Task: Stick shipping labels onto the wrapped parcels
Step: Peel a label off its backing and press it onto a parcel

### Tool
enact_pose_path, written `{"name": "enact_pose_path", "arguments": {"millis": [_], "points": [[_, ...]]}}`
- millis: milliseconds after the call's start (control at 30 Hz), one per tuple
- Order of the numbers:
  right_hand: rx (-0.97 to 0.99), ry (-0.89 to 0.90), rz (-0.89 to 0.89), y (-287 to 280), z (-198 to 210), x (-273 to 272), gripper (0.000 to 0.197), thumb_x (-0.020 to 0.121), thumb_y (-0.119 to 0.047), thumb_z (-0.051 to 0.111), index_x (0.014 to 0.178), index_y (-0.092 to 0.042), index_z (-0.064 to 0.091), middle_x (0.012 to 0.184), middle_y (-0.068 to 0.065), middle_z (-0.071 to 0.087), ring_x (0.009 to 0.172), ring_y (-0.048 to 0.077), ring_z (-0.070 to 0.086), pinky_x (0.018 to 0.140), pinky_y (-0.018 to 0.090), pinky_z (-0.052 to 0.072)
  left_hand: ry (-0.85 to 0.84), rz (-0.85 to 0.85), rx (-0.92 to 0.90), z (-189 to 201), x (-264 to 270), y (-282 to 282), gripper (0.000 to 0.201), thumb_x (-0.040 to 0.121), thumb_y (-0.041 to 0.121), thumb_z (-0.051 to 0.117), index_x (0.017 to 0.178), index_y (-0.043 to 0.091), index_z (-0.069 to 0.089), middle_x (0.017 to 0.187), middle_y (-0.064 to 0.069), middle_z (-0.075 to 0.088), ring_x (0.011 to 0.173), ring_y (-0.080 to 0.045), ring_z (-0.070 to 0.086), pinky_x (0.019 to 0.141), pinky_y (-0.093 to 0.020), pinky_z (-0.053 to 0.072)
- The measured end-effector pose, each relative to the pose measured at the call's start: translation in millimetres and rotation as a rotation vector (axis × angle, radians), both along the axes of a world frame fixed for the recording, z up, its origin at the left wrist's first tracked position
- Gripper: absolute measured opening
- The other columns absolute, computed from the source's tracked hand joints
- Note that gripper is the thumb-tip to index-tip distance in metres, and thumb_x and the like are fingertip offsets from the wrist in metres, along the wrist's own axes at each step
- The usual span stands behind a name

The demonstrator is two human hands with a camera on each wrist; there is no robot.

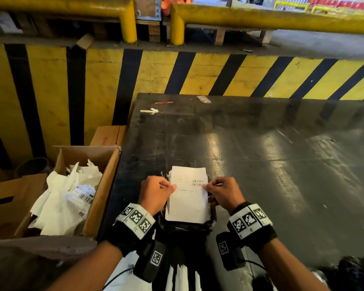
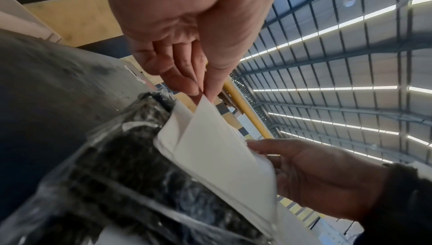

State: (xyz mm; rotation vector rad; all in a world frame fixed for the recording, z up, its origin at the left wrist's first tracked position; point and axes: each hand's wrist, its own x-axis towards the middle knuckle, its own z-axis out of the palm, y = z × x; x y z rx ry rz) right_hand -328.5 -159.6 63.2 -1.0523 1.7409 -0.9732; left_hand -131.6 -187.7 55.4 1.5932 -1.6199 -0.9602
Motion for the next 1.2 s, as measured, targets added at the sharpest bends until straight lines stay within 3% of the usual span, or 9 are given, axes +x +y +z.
{"name": "enact_pose_path", "arguments": {"millis": [500, 633, 733, 833, 933, 1067, 1200], "points": [[0.055, 0.043, -0.02, -12.4, -13.7, 2.5, 0.02, 0.081, -0.014, 0.071, 0.066, -0.009, 0.059, 0.078, 0.016, 0.069, 0.055, 0.022, 0.065, 0.047, 0.026, 0.051, -0.156, -0.034, 0.014, -6.0, -4.5, -9.9, 0.019, 0.082, 0.026, 0.07, 0.069, 0.017, 0.06, 0.065, 0.0, 0.064, 0.064, -0.014, 0.062, 0.063, -0.03, 0.054], [0.05, 0.006, -0.016, -10.9, -16.4, 2.2, 0.02, 0.082, -0.015, 0.07, 0.067, -0.006, 0.059, 0.068, 0.01, 0.065, 0.042, 0.013, 0.058, 0.042, 0.023, 0.046, -0.153, -0.122, 0.002, -4.3, -2.4, -5.9, 0.025, 0.09, 0.024, 0.059, 0.068, 0.016, 0.051, 0.057, -0.001, 0.058, 0.055, -0.014, 0.053, 0.055, -0.028, 0.044], [0.03, -0.072, -0.024, -8.5, -14.4, 0.5, 0.02, 0.082, -0.014, 0.07, 0.068, -0.005, 0.059, 0.064, 0.01, 0.062, 0.039, 0.014, 0.054, 0.04, 0.023, 0.044, -0.124, -0.202, 0.01, 0.0, 1.6, -3.8, 0.025, 0.093, 0.023, 0.053, 0.07, 0.018, 0.044, 0.06, -0.001, 0.059, 0.055, -0.015, 0.051, 0.054, -0.027, 0.04], [-0.036, -0.122, -0.023, -2.1, -4.7, 1.3, 0.019, 0.083, -0.014, 0.069, 0.07, -0.002, 0.06, 0.069, 0.016, 0.063, 0.048, 0.02, 0.053, 0.038, 0.022, 0.042, -0.092, -0.248, -0.002, 3.7, 4.7, 0.9, 0.023, 0.095, 0.022, 0.049, 0.074, 0.018, 0.041, 0.066, -0.006, 0.062, 0.056, -0.022, 0.052, 0.053, -0.031, 0.039], [-0.115, -0.126, 0.02, 7.6, 4.3, 4.2, 0.021, 0.084, -0.015, 0.068, 0.074, 0.002, 0.06, 0.075, 0.02, 0.067, 0.053, 0.023, 0.056, 0.039, 0.025, 0.044, -0.068, -0.231, -0.061, 6.0, 8.7, 9.9, 0.023, 0.094, 0.021, 0.05, 0.073, 0.017, 0.041, 0.058, -0.004, 0.056, 0.048, -0.01, 0.041, 0.05, -0.028, 0.034], [-0.297, -0.073, 0.042, 20.9, 7.5, 10.2, 0.025, 0.084, -0.015, 0.067, 0.075, 0.006, 0.059, 0.065, 0.017, 0.062, 0.047, 0.017, 0.052, 0.039, 0.026, 0.043, -0.041, -0.208, -0.169, 7.6, 13.0, 28.9, 0.02, 0.095, 0.024, 0.05, 0.077, 0.017, 0.044, 0.056, 0.001, 0.055, 0.045, -0.006, 0.042, 0.046, -0.022, 0.033], [-0.439, -0.068, 0.046, 33.0, 7.1, 15.0, 0.02, 0.084, -0.012, 0.066, 0.071, 0.001, 0.059, 0.055, 0.001, 0.058, 0.042, 0.009, 0.049, 0.04, 0.021, 0.04, 0.004, -0.183, -0.24, 7.5, 14.1, 44.6, 0.018, 0.095, 0.027, 0.048, 0.078, 0.021, 0.043, 0.065, 0.004, 0.06, 0.051, -0.008, 0.051, 0.045, -0.018, 0.036]]}}
